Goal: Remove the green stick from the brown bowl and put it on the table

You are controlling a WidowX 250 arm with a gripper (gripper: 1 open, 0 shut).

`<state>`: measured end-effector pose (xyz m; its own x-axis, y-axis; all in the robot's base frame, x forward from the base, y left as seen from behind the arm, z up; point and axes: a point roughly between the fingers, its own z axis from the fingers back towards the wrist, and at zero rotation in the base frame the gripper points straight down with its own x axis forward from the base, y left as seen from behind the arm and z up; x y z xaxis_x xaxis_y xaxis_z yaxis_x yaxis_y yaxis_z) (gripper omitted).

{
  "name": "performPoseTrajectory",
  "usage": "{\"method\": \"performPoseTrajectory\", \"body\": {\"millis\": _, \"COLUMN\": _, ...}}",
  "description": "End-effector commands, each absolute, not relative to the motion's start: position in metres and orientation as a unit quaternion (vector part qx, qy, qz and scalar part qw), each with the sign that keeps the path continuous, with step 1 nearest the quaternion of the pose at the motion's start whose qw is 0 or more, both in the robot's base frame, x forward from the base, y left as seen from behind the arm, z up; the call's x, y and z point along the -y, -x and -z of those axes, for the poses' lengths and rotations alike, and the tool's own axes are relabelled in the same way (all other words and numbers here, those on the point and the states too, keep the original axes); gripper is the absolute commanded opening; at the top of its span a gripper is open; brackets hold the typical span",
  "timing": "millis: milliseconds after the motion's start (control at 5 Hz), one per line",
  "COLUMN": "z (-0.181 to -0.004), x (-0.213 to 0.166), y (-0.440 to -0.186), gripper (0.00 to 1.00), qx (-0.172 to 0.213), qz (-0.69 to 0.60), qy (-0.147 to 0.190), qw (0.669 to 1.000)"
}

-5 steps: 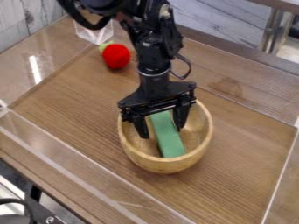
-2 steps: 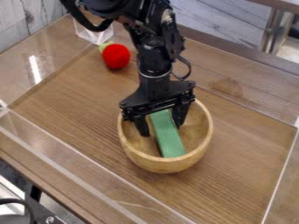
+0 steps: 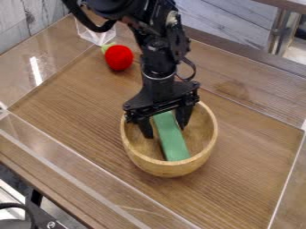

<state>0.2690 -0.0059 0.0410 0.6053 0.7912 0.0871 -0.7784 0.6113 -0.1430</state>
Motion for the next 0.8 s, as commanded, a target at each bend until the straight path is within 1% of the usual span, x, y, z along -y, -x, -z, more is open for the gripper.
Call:
{"method": "performPoseTrajectory", "body": {"millis": 0, "z": -0.0441, "x": 0.0086, "y": -0.2731, "gripper": 1.0, "qx": 0.083, "qz": -0.435, "qy": 0.045, "qw": 0.896}}
{"method": "performPoseTrajectory", "body": {"millis": 600, "z": -0.0415, "x": 0.0103, "y": -0.2755, "gripper": 1.0, "qx": 0.091, "qz": -0.435, "qy": 0.033, "qw": 0.895}}
